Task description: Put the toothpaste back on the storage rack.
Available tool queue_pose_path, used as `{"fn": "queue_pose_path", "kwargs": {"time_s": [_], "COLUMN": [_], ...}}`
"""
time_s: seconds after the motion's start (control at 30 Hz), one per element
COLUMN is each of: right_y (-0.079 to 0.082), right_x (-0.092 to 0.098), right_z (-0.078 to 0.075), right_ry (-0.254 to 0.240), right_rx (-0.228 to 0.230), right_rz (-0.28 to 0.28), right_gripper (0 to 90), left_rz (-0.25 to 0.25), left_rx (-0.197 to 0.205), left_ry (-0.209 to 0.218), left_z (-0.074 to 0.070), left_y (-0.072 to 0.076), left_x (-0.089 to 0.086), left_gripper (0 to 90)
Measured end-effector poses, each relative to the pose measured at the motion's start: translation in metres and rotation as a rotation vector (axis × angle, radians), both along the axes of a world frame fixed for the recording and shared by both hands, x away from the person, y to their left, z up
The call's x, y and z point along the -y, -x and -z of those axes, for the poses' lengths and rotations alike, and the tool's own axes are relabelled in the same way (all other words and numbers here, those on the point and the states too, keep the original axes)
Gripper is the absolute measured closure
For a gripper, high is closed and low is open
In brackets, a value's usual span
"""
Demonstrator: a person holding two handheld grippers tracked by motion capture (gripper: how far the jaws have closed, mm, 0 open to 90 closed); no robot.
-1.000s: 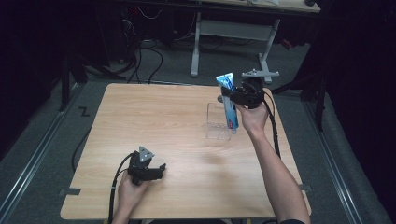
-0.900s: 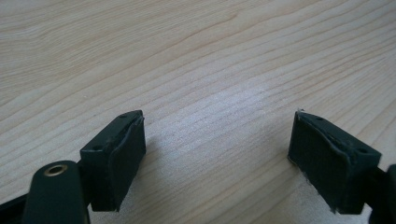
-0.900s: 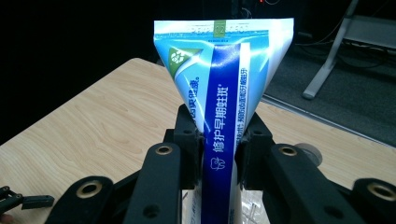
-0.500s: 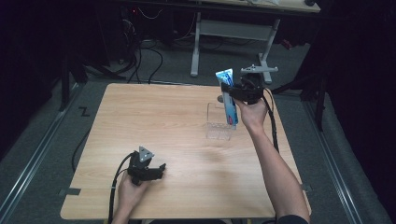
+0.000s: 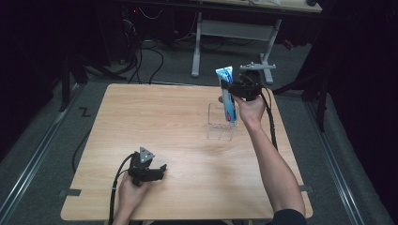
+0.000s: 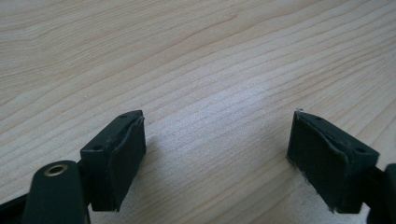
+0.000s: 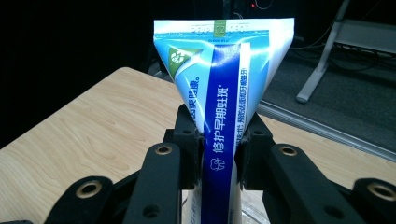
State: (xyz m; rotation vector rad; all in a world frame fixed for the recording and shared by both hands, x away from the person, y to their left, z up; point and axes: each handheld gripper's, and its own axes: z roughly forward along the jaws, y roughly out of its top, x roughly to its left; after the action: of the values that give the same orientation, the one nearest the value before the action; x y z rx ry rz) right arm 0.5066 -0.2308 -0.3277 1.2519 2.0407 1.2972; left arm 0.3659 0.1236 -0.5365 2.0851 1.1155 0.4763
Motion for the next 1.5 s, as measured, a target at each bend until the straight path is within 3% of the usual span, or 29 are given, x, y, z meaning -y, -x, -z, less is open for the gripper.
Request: {"fn": "queue_pose_path", "kwargs": {"time_s": [0.47, 1.2, 1.5], "right_y": [-0.010, -0.011, -0.010], "right_x": [-0.001, 0.001, 0.006], "right_z": [0.007, 0.028, 0.029], "right_ry": [0.017, 0.014, -0.013], "right_rx": [0.000, -0.027, -0.026], "right_rz": [0.020, 0.039, 0.043], "right_gripper": [72.9, 72.5, 72.2], "left_rz": [0.000, 0.000, 0.002], "left_rx": [0.001, -0.001, 0.000], "left_ry": [0.000, -0.001, -0.003], "left_z": [0.000, 0.000, 0.000], "left_y": [0.000, 0.000, 0.000], "left_x": [0.000, 0.000, 0.000], "left_gripper": [19.5, 19.5, 19.5]}}
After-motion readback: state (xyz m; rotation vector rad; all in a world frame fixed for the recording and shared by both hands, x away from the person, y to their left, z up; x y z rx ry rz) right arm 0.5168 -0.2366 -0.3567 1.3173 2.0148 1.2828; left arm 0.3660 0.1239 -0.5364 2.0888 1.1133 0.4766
